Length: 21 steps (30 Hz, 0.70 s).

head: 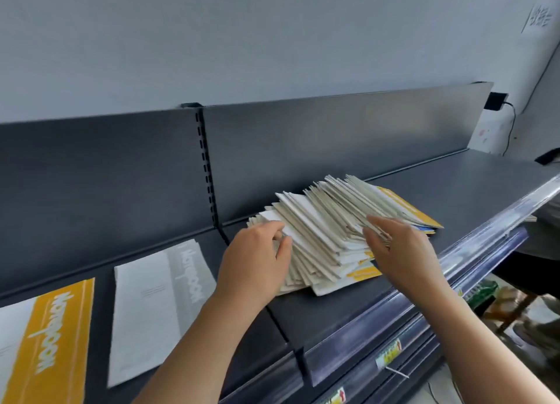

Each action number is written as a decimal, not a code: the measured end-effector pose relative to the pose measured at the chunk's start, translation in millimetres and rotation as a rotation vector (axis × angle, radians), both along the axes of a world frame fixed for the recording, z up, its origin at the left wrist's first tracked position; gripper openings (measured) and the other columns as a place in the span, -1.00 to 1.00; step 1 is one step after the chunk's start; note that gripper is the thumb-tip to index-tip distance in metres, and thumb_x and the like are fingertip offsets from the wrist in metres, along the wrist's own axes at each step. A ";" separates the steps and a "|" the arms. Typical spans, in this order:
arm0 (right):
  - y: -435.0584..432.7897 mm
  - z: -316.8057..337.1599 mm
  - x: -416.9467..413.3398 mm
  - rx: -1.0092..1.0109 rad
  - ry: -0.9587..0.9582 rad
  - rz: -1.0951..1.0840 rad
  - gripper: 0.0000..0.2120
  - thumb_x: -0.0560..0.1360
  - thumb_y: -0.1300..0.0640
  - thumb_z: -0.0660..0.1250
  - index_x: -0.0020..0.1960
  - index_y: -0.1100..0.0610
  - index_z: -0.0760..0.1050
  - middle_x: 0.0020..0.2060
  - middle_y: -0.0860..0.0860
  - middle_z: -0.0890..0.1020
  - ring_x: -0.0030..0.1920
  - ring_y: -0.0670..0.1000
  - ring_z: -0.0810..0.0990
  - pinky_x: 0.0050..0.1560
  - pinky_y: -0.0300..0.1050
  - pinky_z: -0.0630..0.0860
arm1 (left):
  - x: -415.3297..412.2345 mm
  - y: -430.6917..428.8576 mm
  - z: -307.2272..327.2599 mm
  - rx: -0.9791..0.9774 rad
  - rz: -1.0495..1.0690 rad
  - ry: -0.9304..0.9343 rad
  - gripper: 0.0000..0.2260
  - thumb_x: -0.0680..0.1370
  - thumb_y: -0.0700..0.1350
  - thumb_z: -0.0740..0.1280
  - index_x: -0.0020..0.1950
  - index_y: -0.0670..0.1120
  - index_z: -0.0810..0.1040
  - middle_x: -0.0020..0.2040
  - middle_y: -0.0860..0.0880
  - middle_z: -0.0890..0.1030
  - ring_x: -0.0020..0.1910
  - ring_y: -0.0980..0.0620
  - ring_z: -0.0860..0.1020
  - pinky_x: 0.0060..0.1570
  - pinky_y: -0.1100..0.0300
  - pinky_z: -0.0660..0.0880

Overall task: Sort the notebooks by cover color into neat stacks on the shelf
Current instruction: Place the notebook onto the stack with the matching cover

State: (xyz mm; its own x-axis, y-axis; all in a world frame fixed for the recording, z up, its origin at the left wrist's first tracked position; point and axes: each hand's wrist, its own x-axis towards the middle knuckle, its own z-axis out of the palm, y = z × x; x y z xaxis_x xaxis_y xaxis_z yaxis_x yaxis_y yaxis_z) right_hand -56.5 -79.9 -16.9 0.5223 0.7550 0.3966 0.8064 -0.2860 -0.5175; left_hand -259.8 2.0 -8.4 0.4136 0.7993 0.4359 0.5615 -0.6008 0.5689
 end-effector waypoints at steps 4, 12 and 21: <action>18.5 -1.8 65.5 0.009 0.040 -0.004 -0.74 0.56 0.09 0.25 0.19 0.15 0.56 0.16 0.08 0.61 0.18 0.13 0.53 0.11 -0.04 0.42 | 54.4 9.5 -6.4 -0.009 0.002 0.018 -0.78 0.58 -0.04 0.21 0.00 -0.12 0.59 -0.08 0.02 0.63 -0.05 0.05 0.54 -0.05 0.01 0.52; 57.9 -31.7 198.2 -0.314 0.086 0.068 -0.77 0.55 0.18 0.09 -0.27 0.20 0.35 -0.34 0.11 0.48 -0.18 0.23 0.49 -0.30 -0.03 0.30 | 164.4 14.3 -12.4 -0.009 0.097 -0.037 -0.80 0.57 -0.08 0.20 -0.05 -0.13 0.59 -0.28 0.07 0.54 -0.20 0.05 0.48 -0.17 0.10 0.51; 54.5 -23.2 229.3 -0.239 0.190 0.598 -0.72 0.59 0.16 0.16 0.24 0.06 0.53 0.19 -0.20 0.51 0.14 -0.25 0.43 0.06 -0.41 0.31 | 257.4 22.1 -8.5 -0.265 0.227 -0.060 -0.68 0.49 0.12 0.31 -0.22 -0.13 0.55 -0.32 0.00 0.60 -0.28 0.03 0.57 -0.27 0.09 0.52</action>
State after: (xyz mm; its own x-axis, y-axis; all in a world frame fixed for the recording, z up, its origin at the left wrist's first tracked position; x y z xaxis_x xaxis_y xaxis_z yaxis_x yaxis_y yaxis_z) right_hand 172.8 -25.4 -40.1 0.0307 0.9917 0.1251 0.7624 0.0577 -0.6445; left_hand -2.3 24.1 -16.9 0.1919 0.9566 0.2195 0.6248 -0.2915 0.7243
